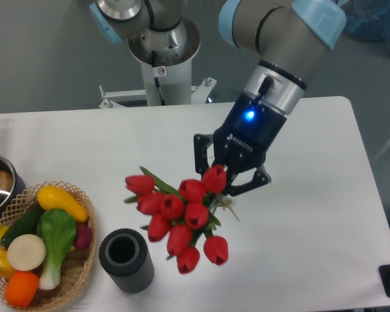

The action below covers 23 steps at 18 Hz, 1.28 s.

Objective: Insert the flowers into the vase
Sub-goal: 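Move the tulips over the dark grey vase, stems pointing down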

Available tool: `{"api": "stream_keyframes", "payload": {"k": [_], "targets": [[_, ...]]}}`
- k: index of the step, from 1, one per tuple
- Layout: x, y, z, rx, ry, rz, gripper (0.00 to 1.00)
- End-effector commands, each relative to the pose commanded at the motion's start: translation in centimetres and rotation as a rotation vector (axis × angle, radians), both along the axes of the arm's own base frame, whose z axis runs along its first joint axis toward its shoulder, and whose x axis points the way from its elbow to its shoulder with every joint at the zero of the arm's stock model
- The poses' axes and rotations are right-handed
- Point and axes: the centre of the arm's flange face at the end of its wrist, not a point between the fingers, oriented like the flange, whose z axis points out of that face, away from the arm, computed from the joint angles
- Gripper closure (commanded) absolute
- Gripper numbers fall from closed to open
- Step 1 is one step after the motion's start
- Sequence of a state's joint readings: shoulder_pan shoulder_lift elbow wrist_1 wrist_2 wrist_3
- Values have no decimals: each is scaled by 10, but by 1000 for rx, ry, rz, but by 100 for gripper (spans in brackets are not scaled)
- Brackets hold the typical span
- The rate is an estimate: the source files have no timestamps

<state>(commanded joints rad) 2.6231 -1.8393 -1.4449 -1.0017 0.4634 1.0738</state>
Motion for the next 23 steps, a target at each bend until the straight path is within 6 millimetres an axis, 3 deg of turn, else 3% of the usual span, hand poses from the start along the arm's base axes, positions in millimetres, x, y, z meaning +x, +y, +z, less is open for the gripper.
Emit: {"api": "stream_keyframes", "payload": {"k": [10,12,15,18,20,23], "targets": [[18,-1,29,43,-14,11,93],[25,8,29,97,-52,-35,92],[20,16,18,142,-104,-74,92],[15,50,6,149,-93,-117,90],[23,65,1,153,-100,-147,90],[24,70,-3,187,-137,-178,90]]}}
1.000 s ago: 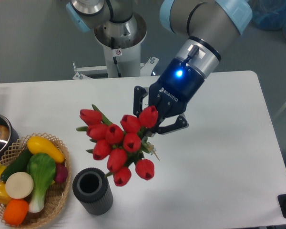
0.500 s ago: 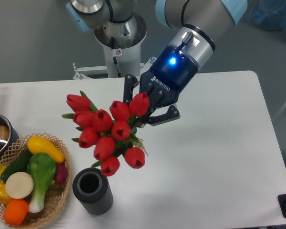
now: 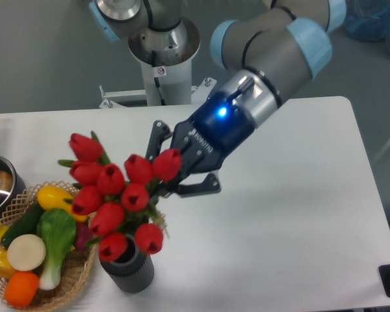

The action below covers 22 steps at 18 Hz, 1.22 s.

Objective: Insert the flowers into the vase
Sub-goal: 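Move the tulips over the dark grey vase, stems pointing down, then lower the tulip stems into the vase opening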

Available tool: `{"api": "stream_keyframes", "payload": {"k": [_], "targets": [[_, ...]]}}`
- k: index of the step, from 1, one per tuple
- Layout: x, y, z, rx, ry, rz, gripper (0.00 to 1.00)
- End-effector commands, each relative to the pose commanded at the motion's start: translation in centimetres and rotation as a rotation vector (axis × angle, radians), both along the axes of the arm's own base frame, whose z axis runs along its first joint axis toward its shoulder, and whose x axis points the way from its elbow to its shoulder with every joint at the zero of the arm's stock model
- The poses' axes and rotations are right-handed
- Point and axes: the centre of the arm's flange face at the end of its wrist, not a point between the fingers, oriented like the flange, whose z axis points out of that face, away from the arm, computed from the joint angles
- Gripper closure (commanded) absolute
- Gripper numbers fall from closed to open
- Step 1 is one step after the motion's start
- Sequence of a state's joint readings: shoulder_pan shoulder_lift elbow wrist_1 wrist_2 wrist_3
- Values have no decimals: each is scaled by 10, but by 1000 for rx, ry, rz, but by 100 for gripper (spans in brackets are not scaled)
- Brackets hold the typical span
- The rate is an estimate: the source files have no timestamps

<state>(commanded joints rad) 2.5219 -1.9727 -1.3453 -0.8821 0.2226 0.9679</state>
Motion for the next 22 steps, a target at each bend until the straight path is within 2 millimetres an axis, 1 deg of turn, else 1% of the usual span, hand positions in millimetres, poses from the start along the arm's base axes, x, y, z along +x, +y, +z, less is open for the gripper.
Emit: {"api": "stream_keyframes", "payload": {"k": [1,3,6,8,11,15,19,22], "targets": [[-2,4,-3,4,-3,-6,90],[7,16,-8,5,-2,-29,90],[13,22,-11,3,-4,-42,90],[18,28,-19,-4,-14,-54,90],[18,29,-22,-7,-18,-55,89],[15,33,-38,-20,-32,-57,88],[15,33,-45,-25,-39,-58,88],[16,38,-54,-34,-50,-64,88]]}}
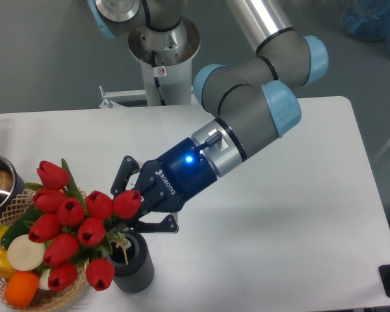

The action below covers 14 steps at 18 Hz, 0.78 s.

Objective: Insert the flowers into the vase
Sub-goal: 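Lower the tulip stems into the vase opening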

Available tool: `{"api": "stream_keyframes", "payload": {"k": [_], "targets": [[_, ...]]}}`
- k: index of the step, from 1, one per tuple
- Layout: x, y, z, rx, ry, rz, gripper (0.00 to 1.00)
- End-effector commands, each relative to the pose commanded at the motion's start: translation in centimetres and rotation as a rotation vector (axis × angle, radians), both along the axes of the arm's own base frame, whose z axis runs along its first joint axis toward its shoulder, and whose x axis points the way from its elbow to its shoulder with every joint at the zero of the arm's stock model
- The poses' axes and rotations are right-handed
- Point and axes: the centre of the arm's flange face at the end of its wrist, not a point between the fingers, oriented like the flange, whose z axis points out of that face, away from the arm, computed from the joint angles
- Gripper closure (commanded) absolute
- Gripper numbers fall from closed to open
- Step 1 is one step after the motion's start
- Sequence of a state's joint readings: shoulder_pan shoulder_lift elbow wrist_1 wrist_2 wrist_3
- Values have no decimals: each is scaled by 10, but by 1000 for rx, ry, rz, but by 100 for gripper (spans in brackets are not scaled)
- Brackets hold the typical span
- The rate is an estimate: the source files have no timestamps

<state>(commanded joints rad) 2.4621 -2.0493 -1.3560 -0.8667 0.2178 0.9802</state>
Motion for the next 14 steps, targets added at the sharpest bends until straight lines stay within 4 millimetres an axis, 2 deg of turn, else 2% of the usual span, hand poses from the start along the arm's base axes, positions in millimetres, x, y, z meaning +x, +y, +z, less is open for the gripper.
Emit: {"api": "stream_keyframes", "payload": {"k": [8,14], "targets": [[3,1,-20,-5,-4,-4,87],[16,-1,-53,-2,11,-30,85]]}}
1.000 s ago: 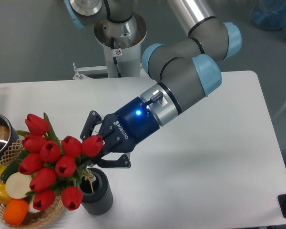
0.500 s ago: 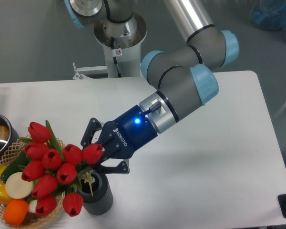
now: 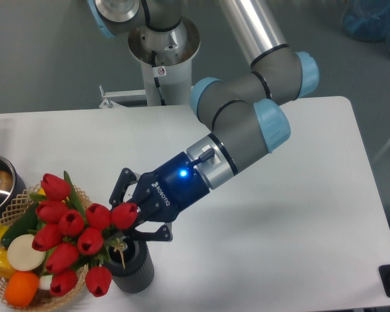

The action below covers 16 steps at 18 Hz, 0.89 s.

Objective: Insert the flowers into the vase
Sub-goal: 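Lower the tulip stems into the vase opening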

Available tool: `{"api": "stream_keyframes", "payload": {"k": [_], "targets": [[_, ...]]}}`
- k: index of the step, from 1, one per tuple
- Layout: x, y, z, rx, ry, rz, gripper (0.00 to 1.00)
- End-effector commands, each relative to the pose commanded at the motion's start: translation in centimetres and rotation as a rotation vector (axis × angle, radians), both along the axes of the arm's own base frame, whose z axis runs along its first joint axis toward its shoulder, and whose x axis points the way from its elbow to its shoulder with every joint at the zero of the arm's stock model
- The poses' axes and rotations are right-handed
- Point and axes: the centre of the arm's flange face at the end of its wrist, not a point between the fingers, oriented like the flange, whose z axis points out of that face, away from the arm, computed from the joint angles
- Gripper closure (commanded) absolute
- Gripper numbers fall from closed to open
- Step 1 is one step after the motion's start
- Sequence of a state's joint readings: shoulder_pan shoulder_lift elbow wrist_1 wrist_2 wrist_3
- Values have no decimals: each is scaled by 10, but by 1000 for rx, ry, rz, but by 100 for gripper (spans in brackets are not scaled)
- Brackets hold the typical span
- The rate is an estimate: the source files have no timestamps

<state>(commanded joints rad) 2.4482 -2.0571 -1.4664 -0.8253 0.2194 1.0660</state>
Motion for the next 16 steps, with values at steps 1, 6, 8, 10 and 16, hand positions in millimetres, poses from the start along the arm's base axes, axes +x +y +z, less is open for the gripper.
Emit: {"api": "stream_keyframes", "payload": {"k": [1,6,8,10,16], "targets": [[2,-2,-6,0,2,-3,85],[4,-3,-21,-2,10,-9,85],[4,-4,-26,-8,15,-9,85],[6,-4,-33,-8,20,-14,85],[3,-1,-54,-21,5,-17,85]]}}
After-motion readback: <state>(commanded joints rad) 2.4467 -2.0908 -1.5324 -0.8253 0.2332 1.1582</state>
